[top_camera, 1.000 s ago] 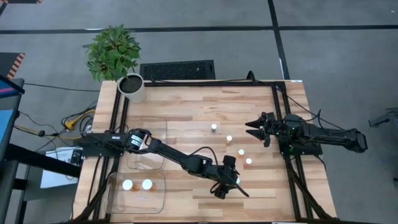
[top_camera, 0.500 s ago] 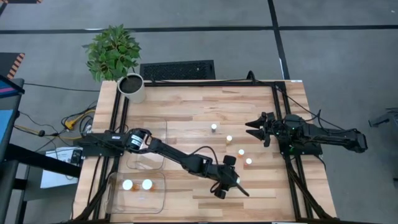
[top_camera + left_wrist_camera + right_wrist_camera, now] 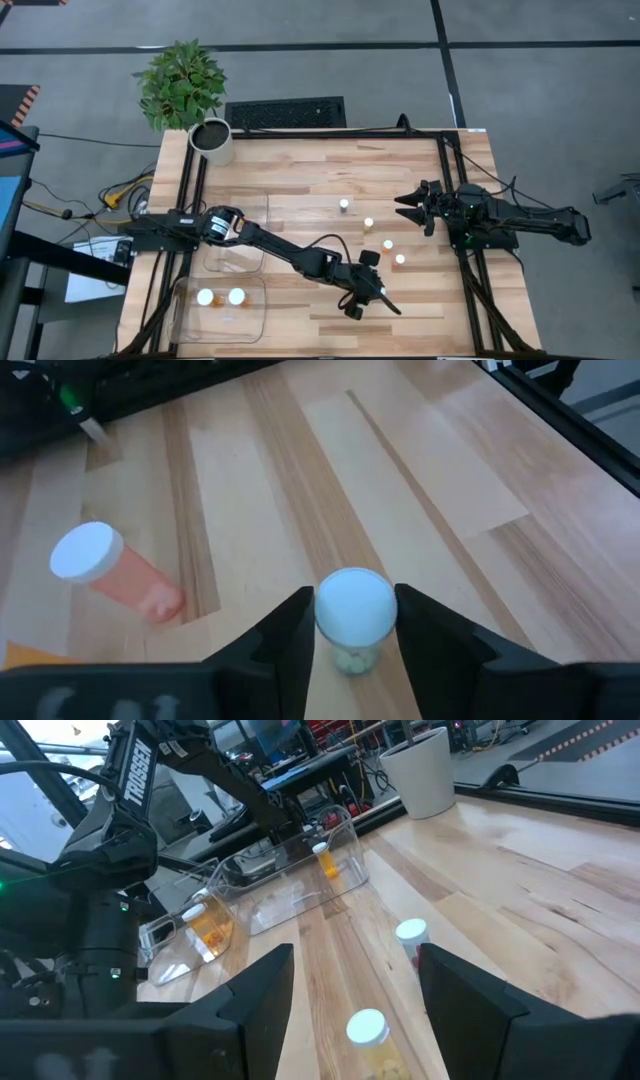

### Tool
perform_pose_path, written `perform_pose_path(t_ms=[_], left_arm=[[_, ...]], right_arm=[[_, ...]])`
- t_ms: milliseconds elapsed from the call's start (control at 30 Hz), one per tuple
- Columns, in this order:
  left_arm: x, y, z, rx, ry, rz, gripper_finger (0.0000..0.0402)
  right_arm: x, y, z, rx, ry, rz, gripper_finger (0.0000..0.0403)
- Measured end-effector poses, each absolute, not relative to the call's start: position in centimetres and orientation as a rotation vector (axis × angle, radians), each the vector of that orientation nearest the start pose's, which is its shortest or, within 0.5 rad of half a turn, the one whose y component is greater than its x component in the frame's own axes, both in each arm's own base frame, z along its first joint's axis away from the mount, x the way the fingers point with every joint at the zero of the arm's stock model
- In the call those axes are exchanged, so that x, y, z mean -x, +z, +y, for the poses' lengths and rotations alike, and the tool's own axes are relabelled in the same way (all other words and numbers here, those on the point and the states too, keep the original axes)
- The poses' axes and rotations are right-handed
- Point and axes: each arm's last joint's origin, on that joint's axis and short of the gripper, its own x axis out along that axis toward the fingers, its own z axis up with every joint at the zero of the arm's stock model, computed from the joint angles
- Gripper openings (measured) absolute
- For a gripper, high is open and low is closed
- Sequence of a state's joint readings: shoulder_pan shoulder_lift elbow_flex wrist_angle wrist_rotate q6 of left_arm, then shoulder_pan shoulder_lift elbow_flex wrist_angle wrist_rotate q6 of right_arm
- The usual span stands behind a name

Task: Pick and place medicine bottles into bin by pill shape (circle, oval)
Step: Put the green tablet bottle into the top transparent bin

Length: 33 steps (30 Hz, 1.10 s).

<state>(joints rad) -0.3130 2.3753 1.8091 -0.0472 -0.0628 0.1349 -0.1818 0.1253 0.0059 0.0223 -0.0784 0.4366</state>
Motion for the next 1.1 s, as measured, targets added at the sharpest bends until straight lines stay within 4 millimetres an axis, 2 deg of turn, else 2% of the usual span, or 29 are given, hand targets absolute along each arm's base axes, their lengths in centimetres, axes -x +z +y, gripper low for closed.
perform_pose_path(t_ms=[233,433,633,800,967,1100], left_arm=[[-50.7,16.0,-16.2,-0.223,-0.276,0.561,0.0119],[-51.1,17.8,-16.4,-0.182,-0.287,0.576,0.0119],[-50.5,21.2,-16.4,-0.148,-0.293,0.651,0.0119],[-48.8,26.0,-16.0,-0.101,-0.331,0.632,0.0119],[-45.5,33.1,-14.9,-0.038,-0.317,0.55,0.0119],[-42.2,39.1,-14.1,0.056,-0.297,0.414,0.0119]], right_arm=[[-10.3,15.8,-1.7,-0.448,-0.123,0.072,0.0225],[-10.3,15.8,-1.7,-0.448,-0.123,0.072,0.0225],[-10.3,15.8,-1.7,-0.445,-0.123,0.072,0.0225],[-10.4,15.6,-1.7,-0.447,-0.126,0.085,0.0225],[-10.4,15.7,-1.7,-0.447,-0.126,0.084,0.0225],[-10.4,15.6,-1.7,-0.447,-0.126,0.084,0.0225]])
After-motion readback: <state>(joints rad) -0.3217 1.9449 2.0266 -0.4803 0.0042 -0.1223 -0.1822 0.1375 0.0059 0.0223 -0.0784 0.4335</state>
